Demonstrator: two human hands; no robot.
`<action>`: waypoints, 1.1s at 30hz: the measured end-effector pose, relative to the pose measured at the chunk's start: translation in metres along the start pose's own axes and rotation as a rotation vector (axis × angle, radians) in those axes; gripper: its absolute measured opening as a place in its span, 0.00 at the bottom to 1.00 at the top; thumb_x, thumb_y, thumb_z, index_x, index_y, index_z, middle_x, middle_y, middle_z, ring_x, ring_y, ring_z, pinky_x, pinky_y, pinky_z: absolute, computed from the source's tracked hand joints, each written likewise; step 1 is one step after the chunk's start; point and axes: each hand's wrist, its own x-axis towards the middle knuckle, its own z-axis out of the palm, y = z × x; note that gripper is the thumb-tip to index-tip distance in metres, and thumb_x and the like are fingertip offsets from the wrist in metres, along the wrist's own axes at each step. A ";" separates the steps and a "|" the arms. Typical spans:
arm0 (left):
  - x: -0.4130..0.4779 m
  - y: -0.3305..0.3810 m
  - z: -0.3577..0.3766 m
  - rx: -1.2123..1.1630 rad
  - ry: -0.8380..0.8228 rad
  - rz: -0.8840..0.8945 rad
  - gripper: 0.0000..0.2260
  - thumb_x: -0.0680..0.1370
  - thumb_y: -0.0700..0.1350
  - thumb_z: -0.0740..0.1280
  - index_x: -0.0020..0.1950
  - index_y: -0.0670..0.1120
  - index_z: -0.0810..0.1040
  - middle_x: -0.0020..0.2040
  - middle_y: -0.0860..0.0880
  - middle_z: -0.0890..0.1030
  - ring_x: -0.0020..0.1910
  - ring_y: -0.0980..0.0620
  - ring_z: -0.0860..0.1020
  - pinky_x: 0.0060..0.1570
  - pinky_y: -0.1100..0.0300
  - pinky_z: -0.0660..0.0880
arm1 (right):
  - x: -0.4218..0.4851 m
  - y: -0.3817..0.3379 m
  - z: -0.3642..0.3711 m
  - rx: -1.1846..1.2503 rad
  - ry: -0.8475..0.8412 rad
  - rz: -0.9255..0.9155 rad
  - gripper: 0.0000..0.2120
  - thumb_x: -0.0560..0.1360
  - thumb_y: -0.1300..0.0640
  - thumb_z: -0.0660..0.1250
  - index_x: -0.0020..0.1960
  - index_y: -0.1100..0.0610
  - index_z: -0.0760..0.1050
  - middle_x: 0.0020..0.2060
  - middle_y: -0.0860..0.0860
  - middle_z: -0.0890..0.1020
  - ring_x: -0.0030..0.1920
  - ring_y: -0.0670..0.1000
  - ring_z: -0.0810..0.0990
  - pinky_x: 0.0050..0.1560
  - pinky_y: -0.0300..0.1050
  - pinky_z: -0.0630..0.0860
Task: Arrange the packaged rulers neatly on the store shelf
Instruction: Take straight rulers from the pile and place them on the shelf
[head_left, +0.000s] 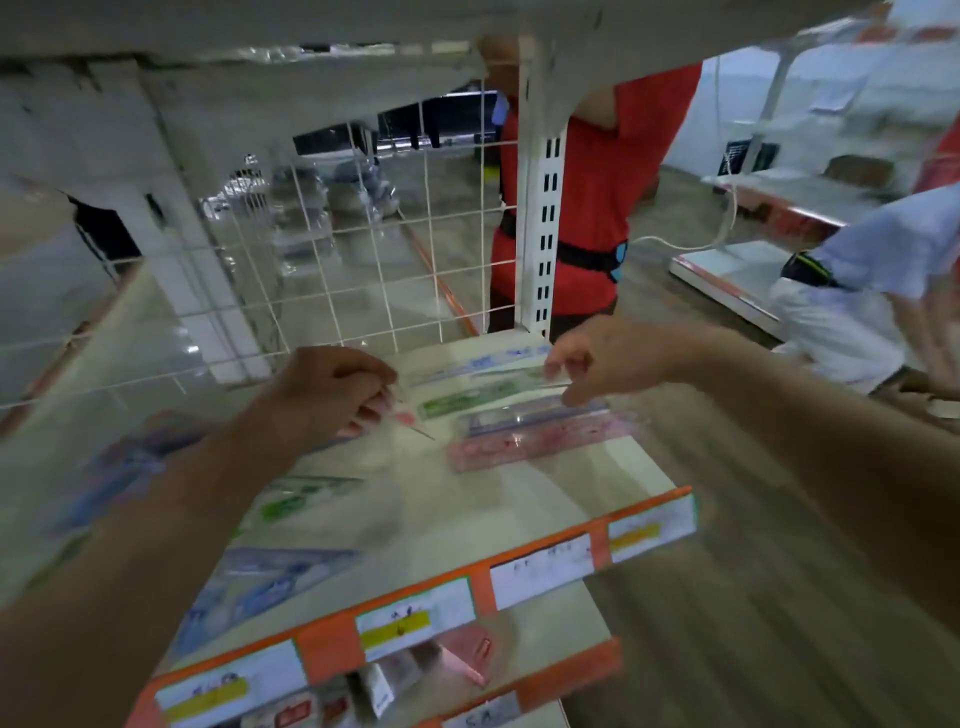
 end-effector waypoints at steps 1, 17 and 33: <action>0.001 0.000 0.004 -0.007 -0.009 -0.014 0.13 0.78 0.30 0.58 0.40 0.40 0.78 0.27 0.46 0.78 0.26 0.53 0.76 0.22 0.68 0.67 | 0.004 0.005 0.003 -0.033 0.011 -0.002 0.18 0.73 0.56 0.70 0.62 0.55 0.75 0.40 0.46 0.73 0.39 0.44 0.72 0.34 0.26 0.67; 0.013 -0.005 0.014 0.073 0.075 -0.059 0.11 0.77 0.33 0.62 0.43 0.46 0.80 0.28 0.52 0.81 0.25 0.57 0.78 0.32 0.61 0.75 | 0.053 0.023 0.019 -0.086 -0.170 -0.032 0.23 0.72 0.55 0.70 0.66 0.49 0.73 0.49 0.44 0.76 0.50 0.47 0.76 0.41 0.36 0.70; 0.004 0.018 0.024 -0.212 0.029 0.013 0.22 0.77 0.29 0.61 0.66 0.49 0.68 0.39 0.47 0.83 0.29 0.54 0.78 0.35 0.60 0.77 | 0.025 -0.050 0.007 0.705 0.013 -0.144 0.19 0.77 0.56 0.66 0.67 0.57 0.70 0.47 0.51 0.83 0.45 0.47 0.84 0.46 0.40 0.80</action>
